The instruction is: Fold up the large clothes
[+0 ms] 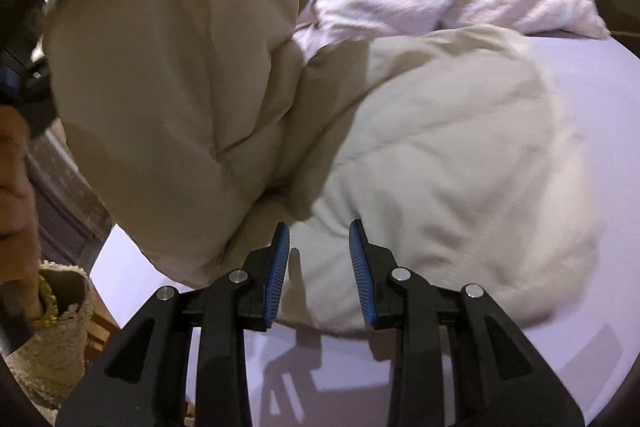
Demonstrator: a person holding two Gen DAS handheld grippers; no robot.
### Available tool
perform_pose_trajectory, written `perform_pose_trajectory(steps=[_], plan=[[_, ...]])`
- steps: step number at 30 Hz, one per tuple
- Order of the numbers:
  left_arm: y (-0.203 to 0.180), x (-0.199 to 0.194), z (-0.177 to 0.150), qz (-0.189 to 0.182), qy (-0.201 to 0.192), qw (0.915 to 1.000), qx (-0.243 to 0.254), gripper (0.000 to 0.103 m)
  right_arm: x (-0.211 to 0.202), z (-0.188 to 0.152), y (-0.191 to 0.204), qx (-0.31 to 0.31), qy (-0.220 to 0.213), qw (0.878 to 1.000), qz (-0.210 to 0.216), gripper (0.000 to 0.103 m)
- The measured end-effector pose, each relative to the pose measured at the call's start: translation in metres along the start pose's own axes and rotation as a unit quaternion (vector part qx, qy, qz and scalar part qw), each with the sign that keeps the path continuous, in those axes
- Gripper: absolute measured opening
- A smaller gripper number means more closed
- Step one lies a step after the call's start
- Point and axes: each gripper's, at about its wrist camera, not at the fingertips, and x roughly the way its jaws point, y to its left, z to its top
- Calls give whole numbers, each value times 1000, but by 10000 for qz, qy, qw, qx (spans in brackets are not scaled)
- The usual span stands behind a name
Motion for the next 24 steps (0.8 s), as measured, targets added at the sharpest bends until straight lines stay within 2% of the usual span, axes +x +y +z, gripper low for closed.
perform_pose_trajectory(steps=[3,7,9,11,13,15,18,20,24], plan=[[-11,19,-7,-165,292,9994,87,32,-18,-7,-17,225,-191,9992,-275,35],[-25,39,-18,-404,819,9955,249,38,-27,-12,-36,577,-253,9978,-186,35],[-27,38,-17,-513,901,9943,257,48,-30,-13,-38,630,-288,9975,-169,35],[-25,26,-13,-841,866,9926,125,74,-29,-13,-37,620,-294,9975,-171,35],[-23,8,-4,-960,689,9929,100,82,-29,-13,-36,621,-301,9974,-185,35],[-23,-13,0,-967,483,9940,143,82,-31,-15,-35,651,-321,9972,-177,35],[-22,-38,4,-758,230,9967,192,83,-36,-20,-37,688,-335,9969,-169,35],[-11,-50,11,-414,48,9990,172,83,-35,-21,-37,709,-326,9968,-174,35],[18,-51,20,271,-67,9996,86,83,-36,-21,-36,702,-318,9968,-214,35]])
